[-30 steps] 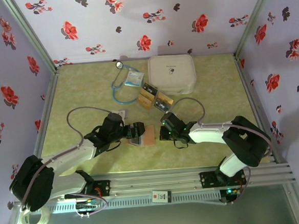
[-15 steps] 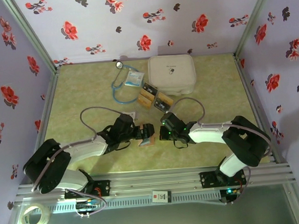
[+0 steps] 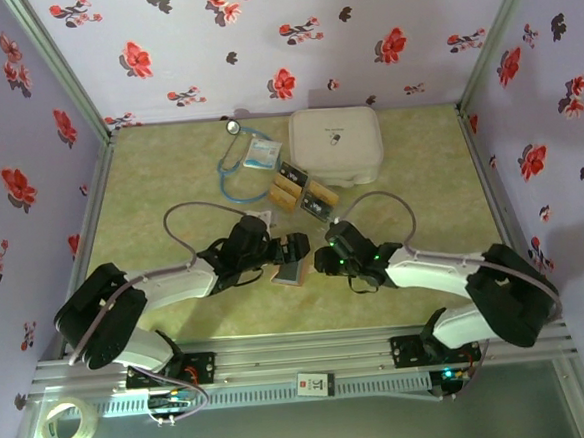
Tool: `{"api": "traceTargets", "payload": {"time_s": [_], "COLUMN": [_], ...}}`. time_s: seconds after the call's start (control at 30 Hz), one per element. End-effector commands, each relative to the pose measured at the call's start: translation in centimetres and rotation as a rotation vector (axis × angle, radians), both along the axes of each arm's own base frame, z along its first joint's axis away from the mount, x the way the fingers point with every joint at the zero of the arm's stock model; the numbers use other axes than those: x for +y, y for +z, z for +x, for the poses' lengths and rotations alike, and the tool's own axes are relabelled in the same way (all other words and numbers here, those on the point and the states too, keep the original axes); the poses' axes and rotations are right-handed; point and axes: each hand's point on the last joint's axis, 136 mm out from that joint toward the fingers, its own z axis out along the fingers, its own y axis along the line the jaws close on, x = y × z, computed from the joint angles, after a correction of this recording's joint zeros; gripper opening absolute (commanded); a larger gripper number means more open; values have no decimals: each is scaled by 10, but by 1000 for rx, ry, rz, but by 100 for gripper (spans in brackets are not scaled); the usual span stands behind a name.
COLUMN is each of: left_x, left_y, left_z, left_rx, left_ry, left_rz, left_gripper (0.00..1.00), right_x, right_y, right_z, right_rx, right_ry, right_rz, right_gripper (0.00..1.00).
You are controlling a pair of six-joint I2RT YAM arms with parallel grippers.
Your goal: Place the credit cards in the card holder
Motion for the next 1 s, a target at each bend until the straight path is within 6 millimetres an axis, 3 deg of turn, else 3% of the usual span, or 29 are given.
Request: {"api": "traceTargets", "payload": {"time_s": [0.0, 0.2, 0.37, 0.67, 0.97], "left_x": [-6, -14, -21, -23, 13], "left_y": [8, 4, -4, -37, -72], "left_z": [3, 3, 0, -5, -16], "left_rx": [-37, -25, -12, 39, 100], "left_ry": [-22, -45, -67, -80, 42], "left_rz": [17, 10, 10, 66, 185], "left_gripper": [100, 100, 100, 100, 100], "right_x": [-21, -34, -39, -28, 7], "right_y": [2, 14, 11, 16, 24], "right_z": [-3, -6, -14, -24, -32], "right_rx": [-11, -35, -26, -45, -97], "right_ry": [-39, -66, -71, -30, 75], "right_rz": [-43, -26, -9, 88, 124], "right_gripper": [37, 37, 35, 28, 23]}}
